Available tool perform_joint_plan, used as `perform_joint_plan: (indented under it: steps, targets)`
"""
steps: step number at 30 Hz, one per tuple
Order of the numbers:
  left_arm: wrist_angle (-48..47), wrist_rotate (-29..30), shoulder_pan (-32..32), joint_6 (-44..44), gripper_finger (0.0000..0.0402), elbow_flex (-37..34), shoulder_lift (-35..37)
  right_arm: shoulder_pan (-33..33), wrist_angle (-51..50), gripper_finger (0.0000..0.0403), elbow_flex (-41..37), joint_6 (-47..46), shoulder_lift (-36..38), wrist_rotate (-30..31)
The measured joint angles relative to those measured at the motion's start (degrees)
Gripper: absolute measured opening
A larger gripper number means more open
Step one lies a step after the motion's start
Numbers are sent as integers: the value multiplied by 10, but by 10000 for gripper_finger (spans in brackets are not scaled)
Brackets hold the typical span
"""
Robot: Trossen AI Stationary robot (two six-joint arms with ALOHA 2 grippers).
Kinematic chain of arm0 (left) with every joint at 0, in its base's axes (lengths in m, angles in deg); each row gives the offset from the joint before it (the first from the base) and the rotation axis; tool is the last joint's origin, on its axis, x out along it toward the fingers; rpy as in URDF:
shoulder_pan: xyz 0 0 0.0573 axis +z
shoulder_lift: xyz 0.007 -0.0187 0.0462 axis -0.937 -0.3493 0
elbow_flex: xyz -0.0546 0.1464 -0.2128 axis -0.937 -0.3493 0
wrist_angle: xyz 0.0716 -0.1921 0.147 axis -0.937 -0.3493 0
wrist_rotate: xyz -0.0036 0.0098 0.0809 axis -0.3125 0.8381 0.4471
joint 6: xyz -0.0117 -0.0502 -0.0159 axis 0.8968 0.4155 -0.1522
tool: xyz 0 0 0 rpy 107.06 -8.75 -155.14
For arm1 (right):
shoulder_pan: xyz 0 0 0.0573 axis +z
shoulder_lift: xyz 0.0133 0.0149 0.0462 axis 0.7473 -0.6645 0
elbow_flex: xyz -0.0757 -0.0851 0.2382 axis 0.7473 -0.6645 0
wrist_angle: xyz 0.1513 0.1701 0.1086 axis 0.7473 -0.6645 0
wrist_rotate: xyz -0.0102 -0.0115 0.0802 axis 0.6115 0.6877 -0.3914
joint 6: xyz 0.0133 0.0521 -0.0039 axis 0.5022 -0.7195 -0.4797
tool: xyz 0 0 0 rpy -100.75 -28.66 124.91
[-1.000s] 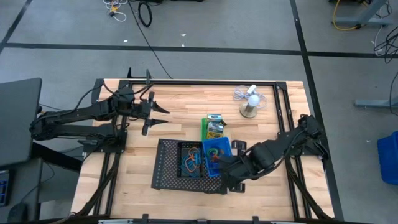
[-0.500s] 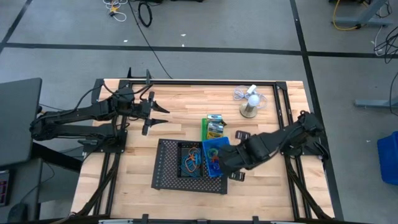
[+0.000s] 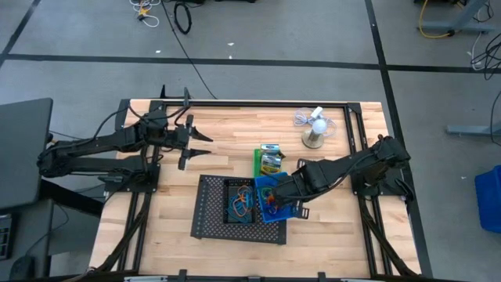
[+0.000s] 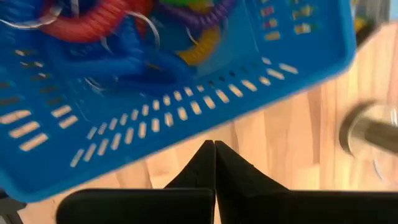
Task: Pick & Place Office Desk Supplies
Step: Put the blue bin with the spring keychains on the shelf
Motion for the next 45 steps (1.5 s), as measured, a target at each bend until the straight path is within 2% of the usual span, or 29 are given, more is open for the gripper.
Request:
perform_joint_plan:
  steps: [5,14,45]
  targets:
    - [0,26,0,-12,188,0,24,0,32,0,0,28,0,0]
    - [-4,38,0,-5,188,0,63,0,79,0,0,46,0,-5]
    - [-15,41,0,2,188,0,67,-4,204,0,0,132,0,-37]
